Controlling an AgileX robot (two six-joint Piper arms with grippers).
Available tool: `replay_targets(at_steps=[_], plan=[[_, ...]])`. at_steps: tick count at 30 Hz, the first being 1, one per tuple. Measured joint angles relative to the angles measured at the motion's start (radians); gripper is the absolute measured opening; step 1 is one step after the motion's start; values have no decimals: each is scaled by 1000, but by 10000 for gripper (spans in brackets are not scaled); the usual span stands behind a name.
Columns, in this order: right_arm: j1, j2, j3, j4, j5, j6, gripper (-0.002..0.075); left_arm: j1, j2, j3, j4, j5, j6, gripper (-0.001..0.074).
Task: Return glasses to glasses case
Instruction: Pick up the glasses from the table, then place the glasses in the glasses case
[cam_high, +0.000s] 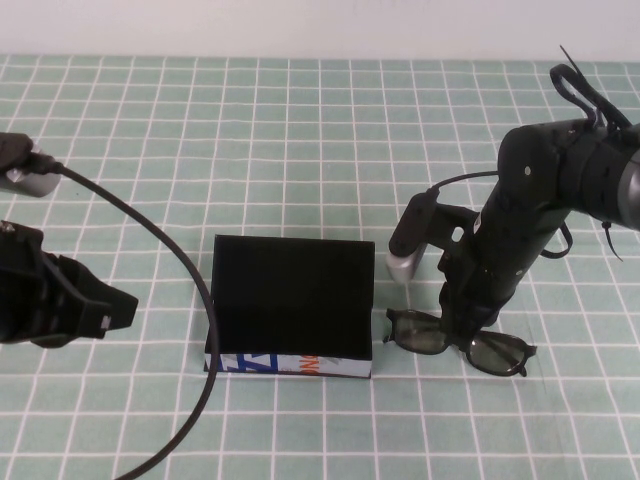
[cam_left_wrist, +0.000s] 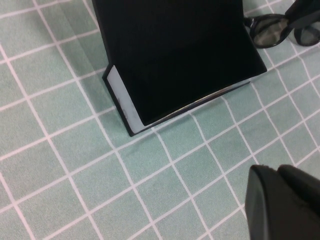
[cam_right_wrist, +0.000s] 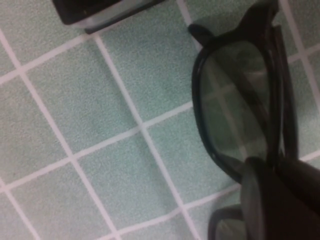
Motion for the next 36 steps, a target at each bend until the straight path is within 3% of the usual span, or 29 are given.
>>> replay_targets(at_steps=[13, 23, 32, 36], plan=[[0, 0, -162, 5, 193, -8, 1, 0, 0, 0, 4, 0, 0, -2], [3, -12, -284, 130, 254, -55, 1, 0, 0, 0, 19, 2, 0, -2], [60, -88, -296, 193, 266, -83, 1, 0, -27, 0, 49, -35, 0, -2], [134, -77, -328, 203, 268, -95, 1, 0, -40, -2, 53, -46, 0, -2]])
